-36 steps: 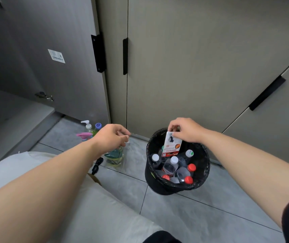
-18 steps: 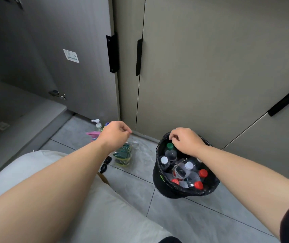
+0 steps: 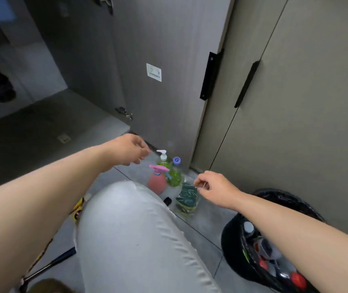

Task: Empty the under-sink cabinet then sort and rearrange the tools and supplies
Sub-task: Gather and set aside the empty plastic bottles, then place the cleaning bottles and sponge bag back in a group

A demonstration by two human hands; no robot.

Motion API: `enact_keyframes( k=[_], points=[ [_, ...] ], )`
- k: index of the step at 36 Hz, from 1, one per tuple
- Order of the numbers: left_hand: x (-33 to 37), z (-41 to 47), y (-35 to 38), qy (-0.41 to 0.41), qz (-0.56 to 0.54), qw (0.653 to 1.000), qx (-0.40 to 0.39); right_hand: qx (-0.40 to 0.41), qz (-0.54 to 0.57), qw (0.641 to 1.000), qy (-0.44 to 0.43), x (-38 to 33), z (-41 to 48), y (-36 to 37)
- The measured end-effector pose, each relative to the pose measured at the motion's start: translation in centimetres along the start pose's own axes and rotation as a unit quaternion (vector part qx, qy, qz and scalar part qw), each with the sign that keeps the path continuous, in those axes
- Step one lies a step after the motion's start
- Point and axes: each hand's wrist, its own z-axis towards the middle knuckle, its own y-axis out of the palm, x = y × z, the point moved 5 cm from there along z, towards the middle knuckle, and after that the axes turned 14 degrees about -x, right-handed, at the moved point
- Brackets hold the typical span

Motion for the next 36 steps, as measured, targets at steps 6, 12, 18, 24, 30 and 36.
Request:
enact_keyframes(
  k=[6,12,18,24,30,36],
  points=[
    [-9.5,1.3,-0.6,-0.047,-0.084,0.995,0.028,-0.046,-0.013,0.999,0.009,-2.0,7.2,1.8],
    [-14.8,3.1,1.6,-0.05,-0.141,0.989,0.02,-0.032,-0.045,0.997,0.045,-4.1,14.7,2.9],
    [-17.8,5.4,3.4,-0.05,-0.182,0.982,0.005,-0.033,-0.056,0.992,0.113,-3.7,19.8,5.3],
    [-18.9,9.1,5.3,-0.032,-0.176,0.984,-0.01,0.042,-0.025,0.999,-0.001,-6.6,20.5,3.9],
    [-18.7,13.0,5.1,0.043,-0.156,0.984,0.068,-0.049,0.122,0.977,-0.167,-11.3,20.5,2.0],
    [-19.9,14.4,3.6,0.018,-0.102,0.983,0.151,-0.024,0.052,0.996,-0.068,-9.6,23.9,0.0]
  ],
)
